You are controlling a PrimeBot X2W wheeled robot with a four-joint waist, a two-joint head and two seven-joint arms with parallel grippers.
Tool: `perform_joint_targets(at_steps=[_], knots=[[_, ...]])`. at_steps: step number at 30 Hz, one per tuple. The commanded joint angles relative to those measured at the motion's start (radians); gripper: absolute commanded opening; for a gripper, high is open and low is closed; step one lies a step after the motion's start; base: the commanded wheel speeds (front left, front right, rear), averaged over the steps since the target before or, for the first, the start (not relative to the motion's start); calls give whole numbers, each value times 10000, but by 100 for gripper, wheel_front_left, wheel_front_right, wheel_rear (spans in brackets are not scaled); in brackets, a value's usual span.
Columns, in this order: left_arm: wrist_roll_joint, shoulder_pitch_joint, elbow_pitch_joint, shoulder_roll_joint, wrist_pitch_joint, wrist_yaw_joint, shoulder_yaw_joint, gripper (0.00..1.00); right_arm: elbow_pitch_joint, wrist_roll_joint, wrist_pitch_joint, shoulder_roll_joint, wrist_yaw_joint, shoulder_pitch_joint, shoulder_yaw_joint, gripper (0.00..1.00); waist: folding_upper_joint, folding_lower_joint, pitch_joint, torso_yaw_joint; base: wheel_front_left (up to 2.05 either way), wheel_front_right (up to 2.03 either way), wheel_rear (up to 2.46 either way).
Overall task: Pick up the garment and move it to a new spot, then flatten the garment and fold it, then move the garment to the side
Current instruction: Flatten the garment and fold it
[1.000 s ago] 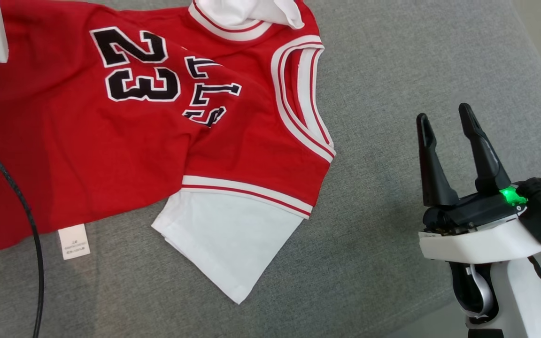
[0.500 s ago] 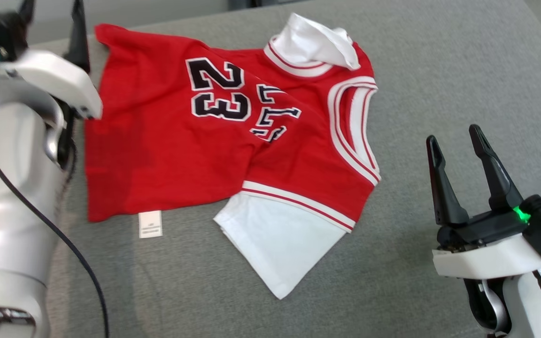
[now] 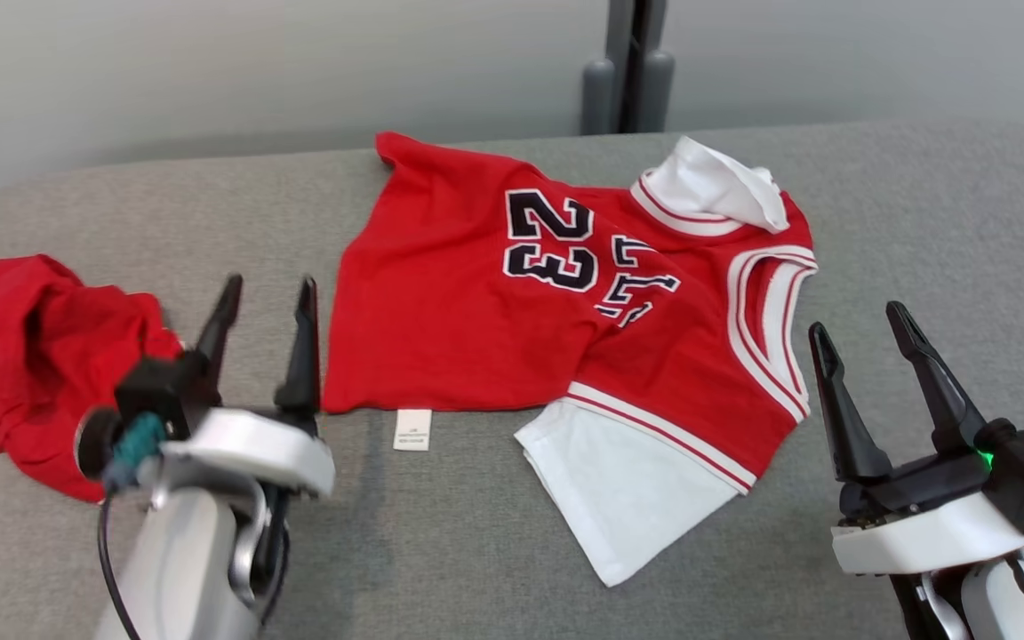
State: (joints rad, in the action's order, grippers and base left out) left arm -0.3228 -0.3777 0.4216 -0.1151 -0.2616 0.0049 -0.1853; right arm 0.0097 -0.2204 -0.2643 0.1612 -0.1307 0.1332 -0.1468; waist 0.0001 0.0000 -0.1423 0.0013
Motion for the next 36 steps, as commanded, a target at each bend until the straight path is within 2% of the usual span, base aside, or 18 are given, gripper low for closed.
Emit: perform_joint_targets(at_steps=[1, 5, 10, 22, 30, 36], knots=[[103, 481, -394, 64, -40, 92, 52, 100, -1, -11, -5, 65, -1, -97, -8, 100, -1, 0, 304, 344, 0, 0, 0], [311, 1713, -1436, 284, -41, 66, 146, 100, 7, -61, -5, 129, -1, -215, -37, 100, -1, 0, 425, 558, 0, 0, 0], [437, 2665, -2064, 529, -42, 68, 218, 100, -17, -34, -5, 204, -1, -339, -70, 100, -1, 0, 469, 700, 0, 0, 0], [435, 2967, -2321, 628, -42, 220, -91, 100, 147, -99, -5, 636, -1, -469, -802, 100, -1, 0, 481, 802, 0, 0, 0], [376, 2947, -2237, 630, -41, 317, -322, 100, 216, -376, -5, 1102, -1, -657, -1856, 100, -1, 0, 436, 822, 0, 0, 0], [680, 2697, -2023, 628, -43, 402, -596, 100, 1075, -945, -6, 2263, 2, -462, -4265, 100, -1, 0, 289, 981, 0, 0, 0]])
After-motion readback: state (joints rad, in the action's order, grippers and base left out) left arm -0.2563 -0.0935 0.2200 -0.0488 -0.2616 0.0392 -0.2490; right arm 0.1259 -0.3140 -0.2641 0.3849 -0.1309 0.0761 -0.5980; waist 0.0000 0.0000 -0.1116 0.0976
